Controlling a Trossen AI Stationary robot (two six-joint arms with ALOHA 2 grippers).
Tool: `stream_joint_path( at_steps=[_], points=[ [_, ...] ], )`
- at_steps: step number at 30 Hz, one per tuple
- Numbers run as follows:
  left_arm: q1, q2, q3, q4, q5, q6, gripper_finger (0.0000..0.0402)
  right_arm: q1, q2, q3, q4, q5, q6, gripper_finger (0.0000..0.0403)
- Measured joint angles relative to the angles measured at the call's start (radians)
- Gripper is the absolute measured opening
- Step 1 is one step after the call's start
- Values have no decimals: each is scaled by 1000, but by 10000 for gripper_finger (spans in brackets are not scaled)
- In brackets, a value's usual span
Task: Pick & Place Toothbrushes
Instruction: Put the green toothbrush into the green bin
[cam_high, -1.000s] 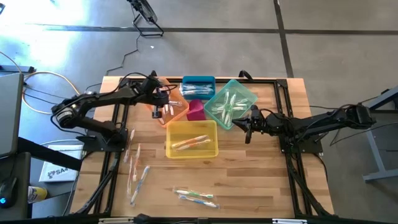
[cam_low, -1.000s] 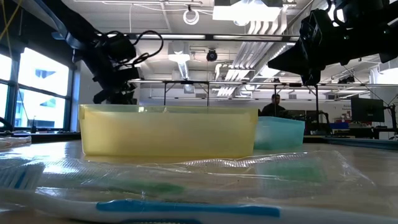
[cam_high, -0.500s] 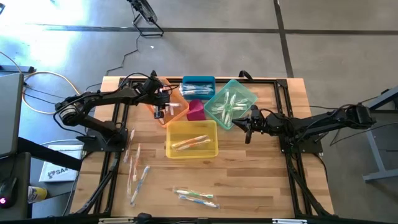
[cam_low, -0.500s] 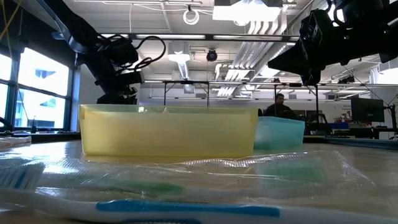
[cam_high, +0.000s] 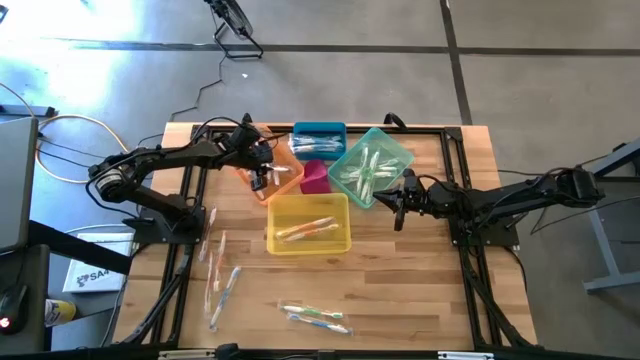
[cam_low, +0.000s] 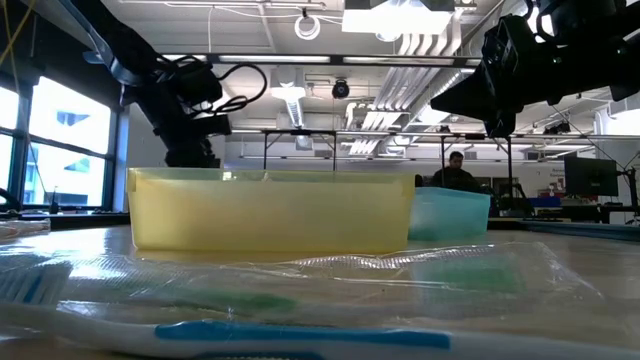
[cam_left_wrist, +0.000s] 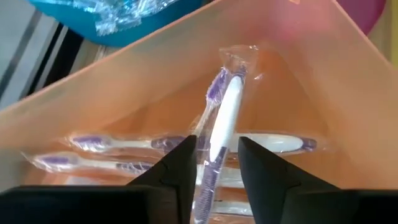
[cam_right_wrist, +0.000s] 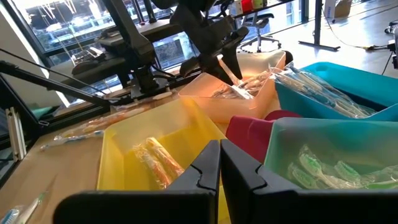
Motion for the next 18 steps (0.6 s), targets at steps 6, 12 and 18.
stream_joint_path(
  at_steps=[6,12,18],
  points=[
    [-16,-3,0,-1,12,-68,81,0,0,0,0,0,0,5],
    [-83,-55,0,0,0,-68,42,0,0,0,-1,0,0,5],
    [-152,-152,0,-10,-1,-73,9,0,0,0,-1,0,0,5]
  ],
)
